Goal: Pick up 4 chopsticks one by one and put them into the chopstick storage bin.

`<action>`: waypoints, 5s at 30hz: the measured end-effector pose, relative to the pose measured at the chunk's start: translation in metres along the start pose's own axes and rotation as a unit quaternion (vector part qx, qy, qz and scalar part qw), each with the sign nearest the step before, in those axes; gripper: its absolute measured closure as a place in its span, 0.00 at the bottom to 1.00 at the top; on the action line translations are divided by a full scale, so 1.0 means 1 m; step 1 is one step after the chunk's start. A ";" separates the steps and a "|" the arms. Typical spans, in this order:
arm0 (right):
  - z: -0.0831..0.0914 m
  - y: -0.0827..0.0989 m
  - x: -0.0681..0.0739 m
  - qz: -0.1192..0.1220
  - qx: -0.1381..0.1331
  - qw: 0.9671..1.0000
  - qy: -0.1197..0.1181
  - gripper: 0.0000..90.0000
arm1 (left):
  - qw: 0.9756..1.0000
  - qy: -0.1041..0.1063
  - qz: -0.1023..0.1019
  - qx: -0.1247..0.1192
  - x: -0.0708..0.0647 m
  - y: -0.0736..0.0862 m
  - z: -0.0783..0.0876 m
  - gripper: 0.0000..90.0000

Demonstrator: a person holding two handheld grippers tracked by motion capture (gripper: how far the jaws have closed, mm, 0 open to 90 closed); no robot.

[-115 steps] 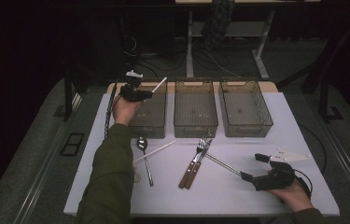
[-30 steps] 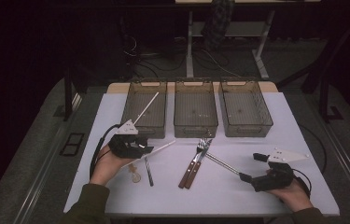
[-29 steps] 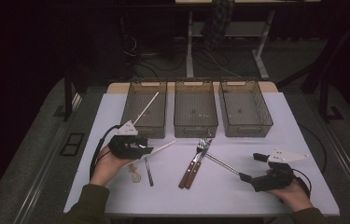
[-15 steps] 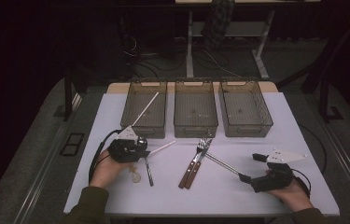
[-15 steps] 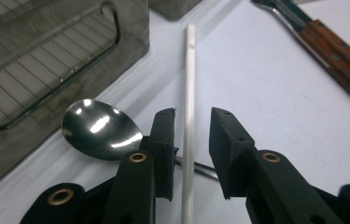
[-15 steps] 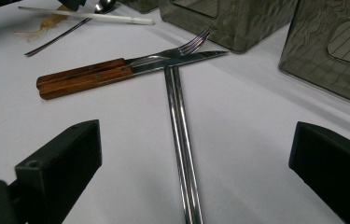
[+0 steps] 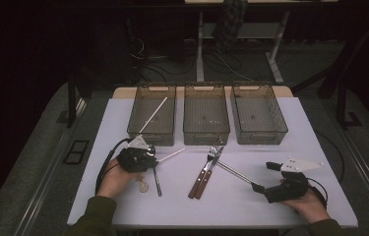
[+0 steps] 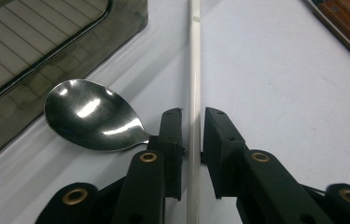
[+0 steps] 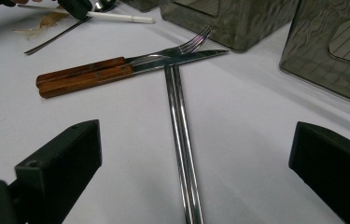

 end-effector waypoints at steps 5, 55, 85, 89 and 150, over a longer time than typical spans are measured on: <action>0.000 0.000 0.000 0.000 0.000 1.000 0.000 0.03 | 1.000 0.001 -0.003 0.001 0.000 0.000 0.000 0.89; -0.005 0.002 0.000 0.005 0.010 1.000 -0.001 0.03 | 0.999 0.025 -0.019 -0.036 -0.013 -0.012 0.022 0.93; -0.010 0.001 0.004 0.005 0.013 1.000 -0.012 0.03 | 0.996 0.021 0.000 -0.091 -0.013 -0.031 0.044 0.93; -0.010 0.001 0.005 0.007 0.015 1.000 -0.012 0.02 | 0.996 0.014 0.005 -0.092 -0.010 -0.035 0.045 0.93; -0.006 0.000 -0.003 -0.032 -0.006 0.999 -0.005 0.03 | 0.989 -0.064 0.093 -0.096 0.091 -0.117 0.035 0.93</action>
Point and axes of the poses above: each handheld gripper's, and its own axes: z roughly backward along the jaws, y roughly out of its underside, x roughly to its left, the point moved 2 cm from there along -z, roughly forward along the jaws, and after that the axes turned 3 degrees about y, right-handed, at the moved point
